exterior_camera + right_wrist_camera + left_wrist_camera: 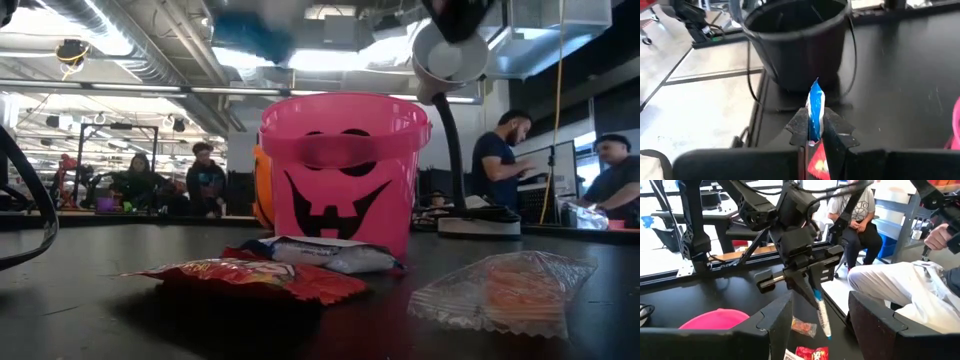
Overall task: Sort candy
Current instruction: Put the white chocolate into the black bucket
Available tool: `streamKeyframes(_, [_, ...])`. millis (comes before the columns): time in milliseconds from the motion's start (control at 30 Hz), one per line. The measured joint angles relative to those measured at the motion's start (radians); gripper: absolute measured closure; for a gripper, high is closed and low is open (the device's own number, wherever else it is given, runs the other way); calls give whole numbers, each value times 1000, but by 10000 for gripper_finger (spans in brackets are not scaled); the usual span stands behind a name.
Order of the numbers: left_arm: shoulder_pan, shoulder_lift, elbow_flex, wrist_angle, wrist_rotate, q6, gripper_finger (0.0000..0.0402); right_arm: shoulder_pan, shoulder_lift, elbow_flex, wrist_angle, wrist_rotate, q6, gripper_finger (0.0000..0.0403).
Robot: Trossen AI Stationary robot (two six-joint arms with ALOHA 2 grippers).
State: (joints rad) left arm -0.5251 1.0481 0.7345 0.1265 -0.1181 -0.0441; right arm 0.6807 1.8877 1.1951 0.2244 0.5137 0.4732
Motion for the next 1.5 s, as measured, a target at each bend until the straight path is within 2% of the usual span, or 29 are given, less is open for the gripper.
streamKeyframes(333, [-19, 28, 0, 41, 5, 2, 219, 0, 0, 192, -239, 108, -110, 375])
streamKeyframes(733, [-5, 162, 0, 124, -15, 22, 219, 0, 0, 370, -420, 236, -193, 373])
streamKeyframes(967, [16, 197, 0, 140, -17, 21, 214, 0, 0, 391, -438, 283, -204, 371])
streamKeyframes(1300, [23, 199, 0, 154, -30, 28, 158, -22, 0, 392, -445, 304, -212, 371])
streamKeyframes(1500, [27, 210, 0, 160, -56, 31, 150, -36, 0, 392, -434, 290, -217, 370])
